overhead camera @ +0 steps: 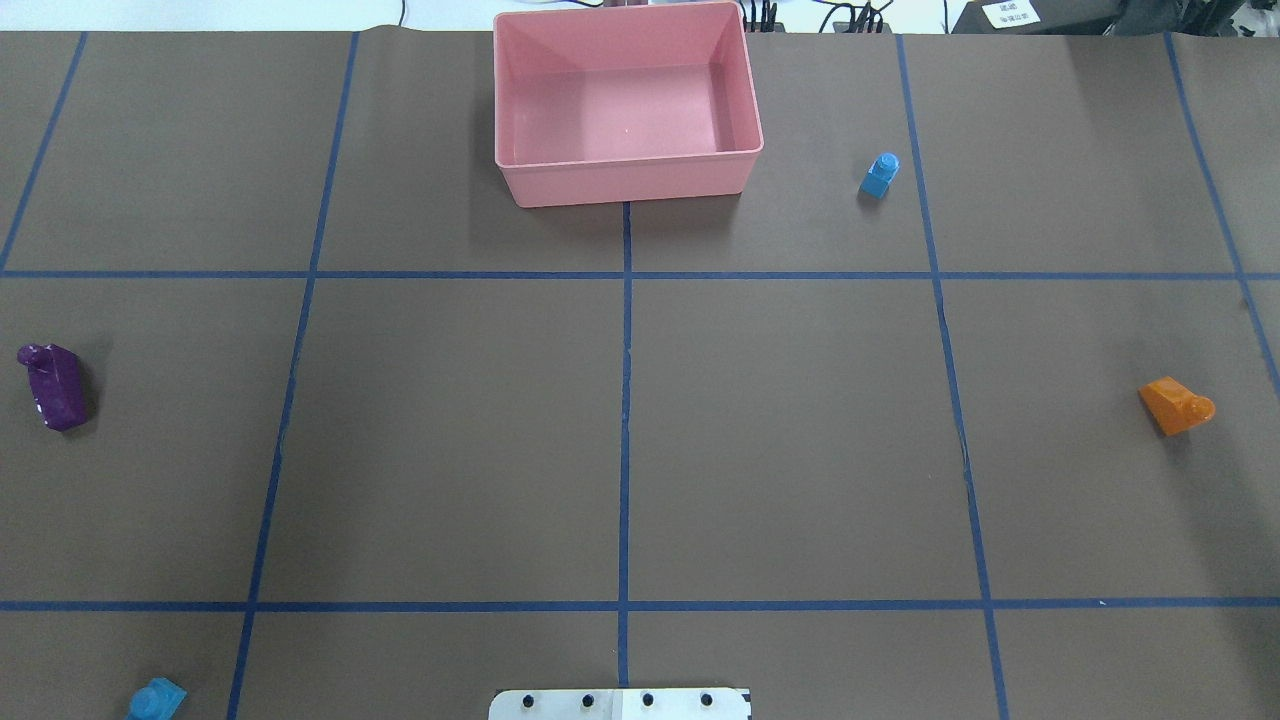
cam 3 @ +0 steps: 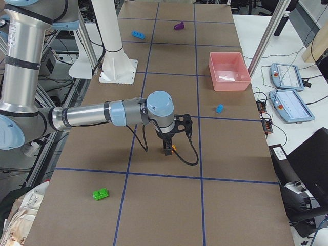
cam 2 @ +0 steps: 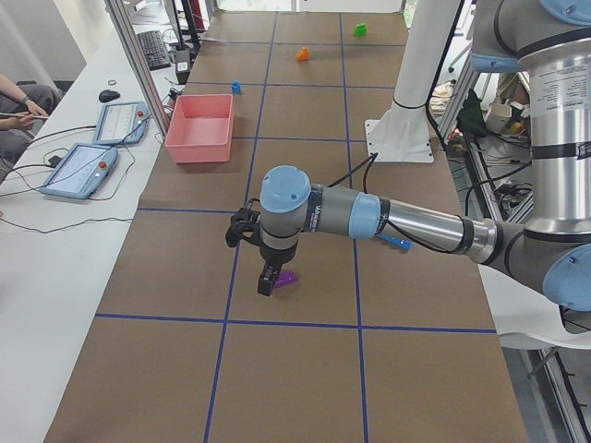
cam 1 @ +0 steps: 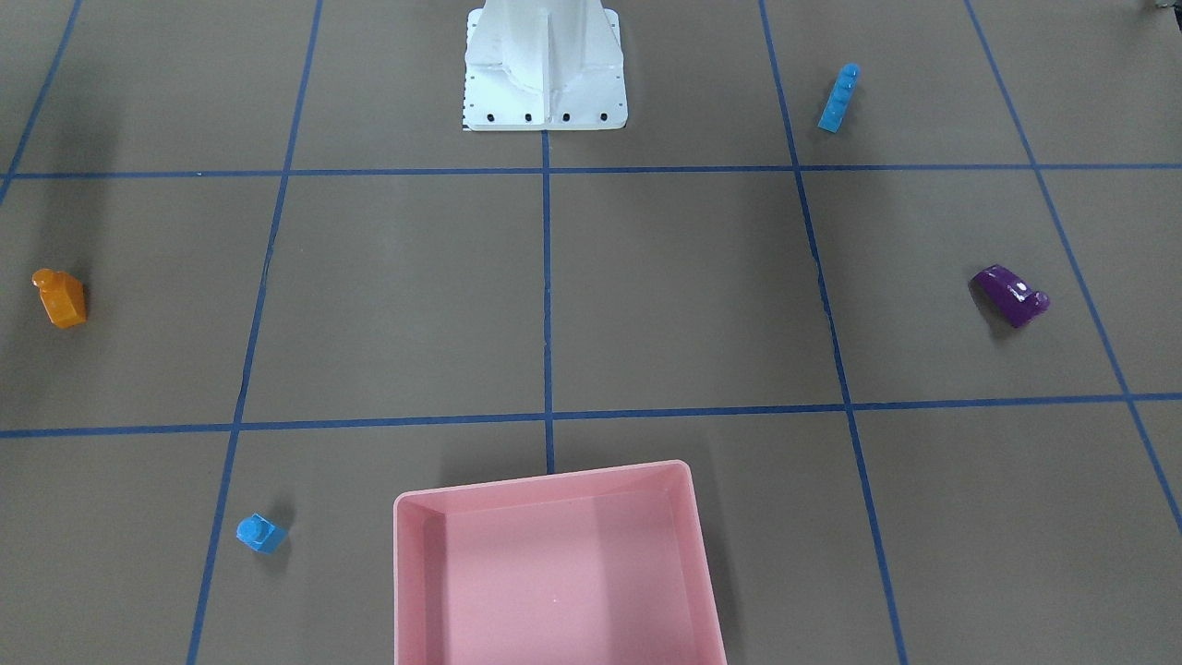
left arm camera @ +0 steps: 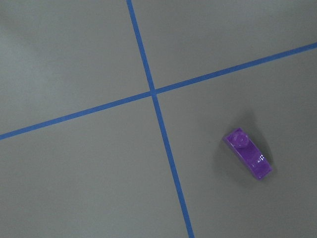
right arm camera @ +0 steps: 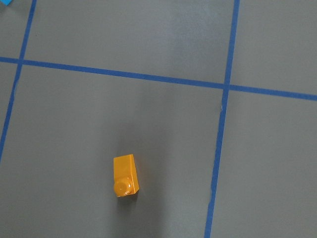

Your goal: Put all blocks into box

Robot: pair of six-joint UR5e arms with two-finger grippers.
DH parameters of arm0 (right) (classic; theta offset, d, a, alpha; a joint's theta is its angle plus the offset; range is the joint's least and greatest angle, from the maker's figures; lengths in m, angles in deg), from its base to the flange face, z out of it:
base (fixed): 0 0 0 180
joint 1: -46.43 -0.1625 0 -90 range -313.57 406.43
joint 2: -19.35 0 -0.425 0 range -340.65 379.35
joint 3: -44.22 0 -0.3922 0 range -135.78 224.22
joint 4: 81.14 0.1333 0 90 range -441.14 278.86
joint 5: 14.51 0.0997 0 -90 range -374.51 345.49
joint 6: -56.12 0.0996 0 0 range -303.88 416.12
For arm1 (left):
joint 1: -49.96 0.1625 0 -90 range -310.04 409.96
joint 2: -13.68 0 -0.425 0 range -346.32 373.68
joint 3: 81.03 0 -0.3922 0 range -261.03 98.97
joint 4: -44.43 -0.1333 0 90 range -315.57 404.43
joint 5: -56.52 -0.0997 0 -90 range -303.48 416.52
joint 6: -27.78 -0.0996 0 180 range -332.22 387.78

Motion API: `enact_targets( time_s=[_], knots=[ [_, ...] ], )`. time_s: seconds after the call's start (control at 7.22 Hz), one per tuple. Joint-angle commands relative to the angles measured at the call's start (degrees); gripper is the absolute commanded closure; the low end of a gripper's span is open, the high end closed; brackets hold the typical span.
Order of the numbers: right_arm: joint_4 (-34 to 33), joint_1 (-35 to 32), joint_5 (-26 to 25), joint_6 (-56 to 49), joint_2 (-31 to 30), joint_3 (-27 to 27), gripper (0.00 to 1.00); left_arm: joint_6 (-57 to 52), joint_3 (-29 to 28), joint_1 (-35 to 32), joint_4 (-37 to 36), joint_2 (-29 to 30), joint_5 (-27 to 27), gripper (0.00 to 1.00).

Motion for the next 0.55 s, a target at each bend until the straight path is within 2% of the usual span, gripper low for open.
enact_targets(
  time_s=[0.0, 0.14, 0.28, 0.42],
  knots=[
    [6.75, 3.67, -0.77, 1.38, 0.25, -0.91, 0.0, -0.08, -0.44, 0.02, 1.98, -0.07, 0.71, 0.0],
    [7.2, 8.22, -0.6, 3.22, 2.6, -2.57, 0.0, -0.08, -0.53, 0.11, 1.99, -0.07, 0.71, 0.0],
    [8.25, 11.49, 1.23, 3.59, 7.5, -4.67, 0.0, 0.0, -0.62, 0.2, 1.99, -0.07, 0.71, 0.0],
    [8.26, 15.78, -0.14, 5.85, 7.2, -5.21, 0.0, 0.0, -1.58, 0.29, 2.6, -0.07, 0.71, 0.0]
  ],
)
